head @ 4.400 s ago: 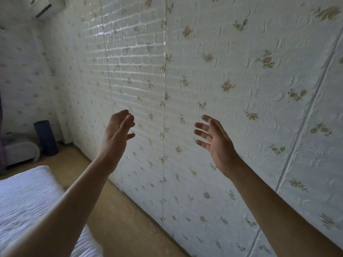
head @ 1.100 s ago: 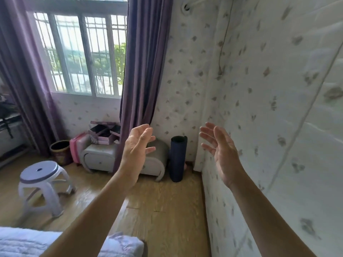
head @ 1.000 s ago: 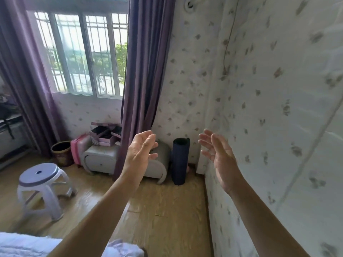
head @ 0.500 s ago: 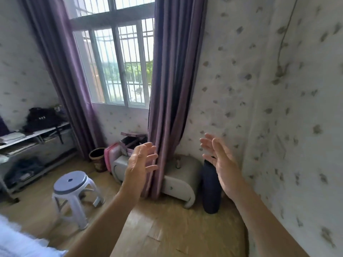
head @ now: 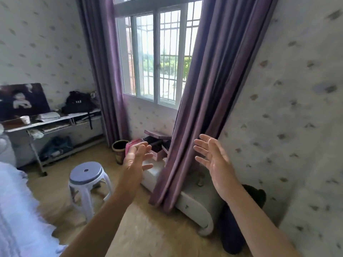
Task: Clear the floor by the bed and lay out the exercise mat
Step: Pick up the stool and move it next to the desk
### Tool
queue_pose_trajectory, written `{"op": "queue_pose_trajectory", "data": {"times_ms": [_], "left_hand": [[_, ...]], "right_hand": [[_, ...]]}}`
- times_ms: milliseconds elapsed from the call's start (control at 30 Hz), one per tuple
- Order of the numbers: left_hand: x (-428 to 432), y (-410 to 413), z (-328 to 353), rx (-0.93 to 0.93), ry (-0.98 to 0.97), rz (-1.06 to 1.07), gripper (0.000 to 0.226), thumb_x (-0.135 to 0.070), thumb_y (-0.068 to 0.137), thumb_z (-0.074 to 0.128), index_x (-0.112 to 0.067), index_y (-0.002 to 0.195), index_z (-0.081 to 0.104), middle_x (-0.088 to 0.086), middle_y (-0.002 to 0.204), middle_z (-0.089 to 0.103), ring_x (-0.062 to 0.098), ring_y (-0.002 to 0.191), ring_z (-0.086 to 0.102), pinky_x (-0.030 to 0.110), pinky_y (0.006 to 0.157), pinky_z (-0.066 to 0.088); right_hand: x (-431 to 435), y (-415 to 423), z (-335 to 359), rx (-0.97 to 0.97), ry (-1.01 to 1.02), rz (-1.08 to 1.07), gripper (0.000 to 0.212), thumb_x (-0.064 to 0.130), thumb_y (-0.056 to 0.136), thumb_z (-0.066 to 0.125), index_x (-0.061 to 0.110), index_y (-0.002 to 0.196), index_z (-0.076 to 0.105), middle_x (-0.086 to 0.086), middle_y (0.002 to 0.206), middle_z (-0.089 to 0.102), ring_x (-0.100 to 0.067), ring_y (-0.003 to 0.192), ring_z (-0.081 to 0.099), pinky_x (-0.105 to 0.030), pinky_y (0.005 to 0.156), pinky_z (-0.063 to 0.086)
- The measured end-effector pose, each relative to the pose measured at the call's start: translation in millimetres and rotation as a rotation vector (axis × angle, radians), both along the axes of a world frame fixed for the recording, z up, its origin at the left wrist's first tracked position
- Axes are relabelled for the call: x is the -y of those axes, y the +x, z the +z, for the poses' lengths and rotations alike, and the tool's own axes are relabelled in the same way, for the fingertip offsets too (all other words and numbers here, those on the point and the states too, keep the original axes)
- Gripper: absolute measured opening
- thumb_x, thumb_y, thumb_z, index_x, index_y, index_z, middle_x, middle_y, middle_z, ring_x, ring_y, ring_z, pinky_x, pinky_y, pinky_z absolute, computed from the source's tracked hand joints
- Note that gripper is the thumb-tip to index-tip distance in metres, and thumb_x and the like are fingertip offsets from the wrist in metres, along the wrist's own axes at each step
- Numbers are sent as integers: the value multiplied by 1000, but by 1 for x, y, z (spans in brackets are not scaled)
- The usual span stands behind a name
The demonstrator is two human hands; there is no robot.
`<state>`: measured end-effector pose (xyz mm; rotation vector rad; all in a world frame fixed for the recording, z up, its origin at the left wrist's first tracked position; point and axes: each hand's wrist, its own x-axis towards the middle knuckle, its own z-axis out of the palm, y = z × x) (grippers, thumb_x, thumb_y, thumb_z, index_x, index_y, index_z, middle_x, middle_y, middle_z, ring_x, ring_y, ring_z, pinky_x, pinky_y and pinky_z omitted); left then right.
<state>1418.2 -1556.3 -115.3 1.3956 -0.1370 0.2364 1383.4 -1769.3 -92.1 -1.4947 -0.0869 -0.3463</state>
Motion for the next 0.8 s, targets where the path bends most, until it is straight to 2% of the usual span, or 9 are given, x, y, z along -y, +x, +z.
{"op": "queue_pose_trajectory", "data": {"times_ms": [100, 233, 367, 533, 633, 700, 800], "left_hand": [[3, 58, -1, -30, -43, 40, 51, -50, 94, 45, -13, 128, 56, 9, 123, 66, 30, 115, 62, 41, 85, 55], [5, 120, 0, -35, -52, 83, 54, -55, 87, 46, -17, 124, 57, 4, 120, 68, 25, 112, 64, 47, 91, 53], [4, 171, -8, -69, -61, 138, 50, -54, 87, 45, -20, 121, 57, 4, 120, 67, 25, 112, 64, 48, 92, 53], [-4, 227, -17, -79, -23, 236, 48, -53, 87, 43, -21, 120, 58, 4, 120, 67, 22, 109, 65, 44, 89, 54], [-10, 264, -23, -93, 19, 317, 49, -53, 87, 43, -20, 120, 58, 3, 119, 68, 22, 110, 65, 38, 85, 55], [-13, 292, -22, -100, 56, 373, 52, -53, 87, 43, -17, 122, 58, 5, 121, 66, 25, 112, 64, 35, 82, 54], [-14, 332, -12, -103, 85, 478, 54, -51, 86, 43, -14, 123, 57, 9, 123, 65, 28, 113, 63, 40, 84, 54]], "right_hand": [[3, 64, 3, -14, -29, 36, 51, 65, 91, 50, 30, 126, 61, 5, 124, 69, -14, 119, 64, -44, 107, 49], [11, 135, 10, 3, -41, 67, 50, 60, 94, 45, 26, 129, 59, 2, 125, 69, -14, 118, 65, -41, 105, 51], [10, 206, 4, -22, -6, 125, 50, 57, 88, 46, 26, 126, 61, -2, 127, 68, -20, 121, 63, -40, 101, 51], [-2, 294, -11, -31, 25, 243, 66, 69, 75, 53, 27, 124, 61, 0, 123, 70, -19, 118, 65, -41, 100, 52], [-10, 351, -22, -23, 32, 326, 58, 65, 80, 53, 27, 123, 62, 3, 121, 71, -20, 119, 65, -44, 102, 50], [-13, 390, -25, -23, 70, 381, 61, 65, 78, 54, 26, 125, 61, -1, 123, 70, -21, 119, 65, -44, 102, 50], [-17, 449, -25, -37, 93, 468, 56, 56, 87, 50, 21, 130, 58, -7, 126, 68, -22, 117, 67, -47, 102, 51]]}}
